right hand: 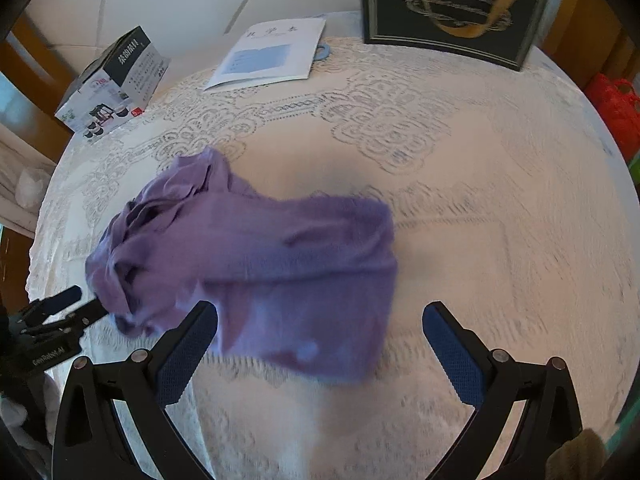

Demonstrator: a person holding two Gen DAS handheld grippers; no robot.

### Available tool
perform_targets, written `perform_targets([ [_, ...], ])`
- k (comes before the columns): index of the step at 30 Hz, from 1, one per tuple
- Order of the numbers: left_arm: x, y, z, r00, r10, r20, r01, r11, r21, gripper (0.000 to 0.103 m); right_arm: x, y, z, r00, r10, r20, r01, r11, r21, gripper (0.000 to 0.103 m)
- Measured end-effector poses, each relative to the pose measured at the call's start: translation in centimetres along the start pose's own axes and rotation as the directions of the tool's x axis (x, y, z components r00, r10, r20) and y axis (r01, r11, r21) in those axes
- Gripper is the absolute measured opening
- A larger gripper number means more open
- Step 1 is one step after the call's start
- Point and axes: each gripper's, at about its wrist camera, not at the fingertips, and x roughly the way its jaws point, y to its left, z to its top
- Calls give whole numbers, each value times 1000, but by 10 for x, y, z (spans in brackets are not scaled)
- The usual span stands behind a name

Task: Fold clothes
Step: 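Grasp the crumpled lavender T-shirt with both grippers and lift it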

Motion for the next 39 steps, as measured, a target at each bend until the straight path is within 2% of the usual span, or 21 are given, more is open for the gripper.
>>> perform_targets([
  [4, 25, 2, 4, 999, -32, -11, 32, 999, 11, 82, 31, 12, 13, 999, 14, -43, -16, 999, -48, 102],
  [5, 30, 4, 5, 999, -47, -11, 47, 999, 4, 82, 40, 15, 14, 998, 15, -62, -18, 998, -59, 95],
  [6, 33, 7, 4, 998, -64, -5, 64, 998, -7, 83, 49, 18, 16, 997, 15, -81, -21, 997, -69, 76],
  [7, 35, 10, 4, 996, -84, 9, 84, 996, -16, 84, 57, 20, 15, 994, 24, -103, -31, 997, -68, 68],
  [8, 36, 12, 3, 996, -93, 17, 93, 996, -17, 84, 64, 20, 15, 992, 31, -121, -39, 998, -58, 62],
  [10, 35, 11, 2, 996, -93, 16, 93, 996, -5, 84, 68, 18, 14, 993, 34, -115, -39, 998, -45, 61],
  [11, 34, 13, 1, 994, -104, 13, 104, 994, -12, 76, 67, 18, 13, 994, 37, -107, -42, 998, -41, 57],
  [12, 30, 14, 1, 989, -145, 7, 145, 989, -23, 64, 63, 16, 13, 994, 49, -97, -52, 998, -32, 46],
  [13, 25, 16, 0, 979, -202, 2, 202, 979, -39, 37, 56, 14, 13, 994, 69, -81, -71, 997, -21, 39],
  [14, 17, 18, -1, 976, -219, 8, 220, 974, -48, 19, 45, 11, 13, 996, 74, -57, -76, 997, -20, 26],
  [15, 5, 18, -3, 977, -211, 32, 212, 977, -36, 15, 33, 9, 11, 997, 71, -28, -72, 997, -23, 11],
  [17, -26, 17, -10, 976, -196, 99, 196, 981, 13, 13, 3, 0, 7, 998, 55, 41, -54, 998, -22, 5],
  [21, -75, 17, -34, 960, -227, 162, 215, 973, 89, 12, -52, -26, -11, 990, 17, 140, -19, 1000, 8, 5],
  [23, -93, 16, -49, 957, -233, 173, 213, 969, 126, 12, -67, -39, -23, 988, 10, 155, -15, 999, 31, 5],
  [26, -100, 16, -76, 963, -235, 132, 210, 961, 180, 12, -78, -55, -41, 989, 31, 145, -40, 997, 60, 5],
  [28, -93, 19, -91, 970, -226, 92, 208, 962, 176, 22, -73, -60, -51, 990, 68, 122, -78, 994, 77, 9],
  [29, -89, 22, -96, 974, -214, 79, 199, 967, 161, 38, -69, -62, -56, 990, 89, 110, -99, 991, 85, 20],
  [30, -86, 27, -100, 978, -194, 72, 182, 973, 140, 47, -64, -62, -59, 991, 100, 94, -109, 989, 97, 50],
  [32, -84, 38, -102, 981, -176, 83, 169, 982, 80, 47, -55, -56, -60, 991, 106, 78, -114, 988, 101, 81],
  [35, -83, 53, -93, 976, -182, 116, 182, 983, 7, 49, -46, -36, -55, 989, 130, 65, -134, 988, 71, 81],
  [39, -67, 62, -75, 983, -142, 120, 147, 989, -26, 49, -18, 5, -42, 986, 166, 17, -167, 985, 46, 81],
])
